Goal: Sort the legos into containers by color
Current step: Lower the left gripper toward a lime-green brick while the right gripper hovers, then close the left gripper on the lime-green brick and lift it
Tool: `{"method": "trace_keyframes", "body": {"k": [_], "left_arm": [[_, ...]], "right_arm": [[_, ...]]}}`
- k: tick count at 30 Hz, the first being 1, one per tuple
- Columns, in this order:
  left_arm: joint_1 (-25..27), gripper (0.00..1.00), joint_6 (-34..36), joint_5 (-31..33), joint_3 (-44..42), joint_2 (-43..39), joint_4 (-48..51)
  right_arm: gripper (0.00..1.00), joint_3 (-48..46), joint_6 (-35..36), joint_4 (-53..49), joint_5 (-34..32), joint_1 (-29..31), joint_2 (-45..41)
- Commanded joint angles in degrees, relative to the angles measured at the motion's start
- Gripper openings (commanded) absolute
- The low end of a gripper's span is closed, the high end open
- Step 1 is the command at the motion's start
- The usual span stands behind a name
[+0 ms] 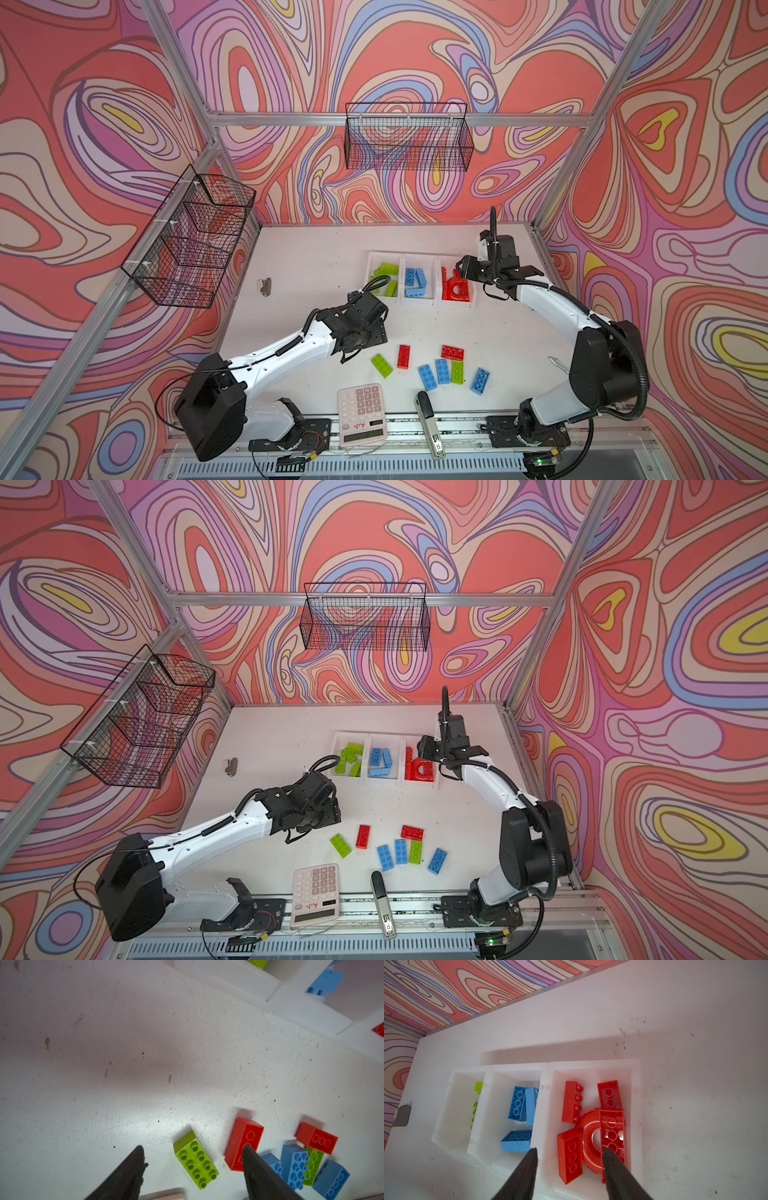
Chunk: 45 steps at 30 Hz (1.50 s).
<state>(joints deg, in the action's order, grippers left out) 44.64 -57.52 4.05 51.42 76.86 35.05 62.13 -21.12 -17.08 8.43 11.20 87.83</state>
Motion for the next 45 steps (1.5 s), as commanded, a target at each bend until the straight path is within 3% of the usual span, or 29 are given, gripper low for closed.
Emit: {"method": "trace_keyframes", "body": {"k": [1,7,15,25,39,42,45], "left_arm": [[0.18,0.77,-4.62,-0.93,1.26,1.52,2.54],[0.18,0.77,-12.96,-0.97,-0.91,1.77,3.44],[0.18,0.78,-18.8,-2.95,-1.68,3.12,4.08],[0.27,0.78,-18.25,-8.44,-2.06,4.15,8.27],[2.55,0.78,-24.12,-11.32,-3.63,10.33,-0.16],[2.9,0.77,-23.92,-12.44,-2.5,12.82,-1.22],[3.17,0.69,-23.49,-12.3,-1.75,14.08,-1.22]], "right_arm": [[0.54,-2.02,-1.41,0.91,-0.27,-0.33,-2.81],[0.55,-1.99,-1.64,0.22,0.3,-0.66,-2.75],[0.54,-2.49,-3.26,1.44,1.16,-0.92,-1.67],[0.54,-5.19,-4.49,2.44,0.71,-1.05,-1.88],[0.54,-7.83,-4.75,3.58,1.42,-1.05,-3.7],[0.54,-8.42,-5.33,3.98,1.92,-1.03,-3.98],[0.53,-9.19,-5.51,4.24,1.77,-1.06,-4.49]]}}
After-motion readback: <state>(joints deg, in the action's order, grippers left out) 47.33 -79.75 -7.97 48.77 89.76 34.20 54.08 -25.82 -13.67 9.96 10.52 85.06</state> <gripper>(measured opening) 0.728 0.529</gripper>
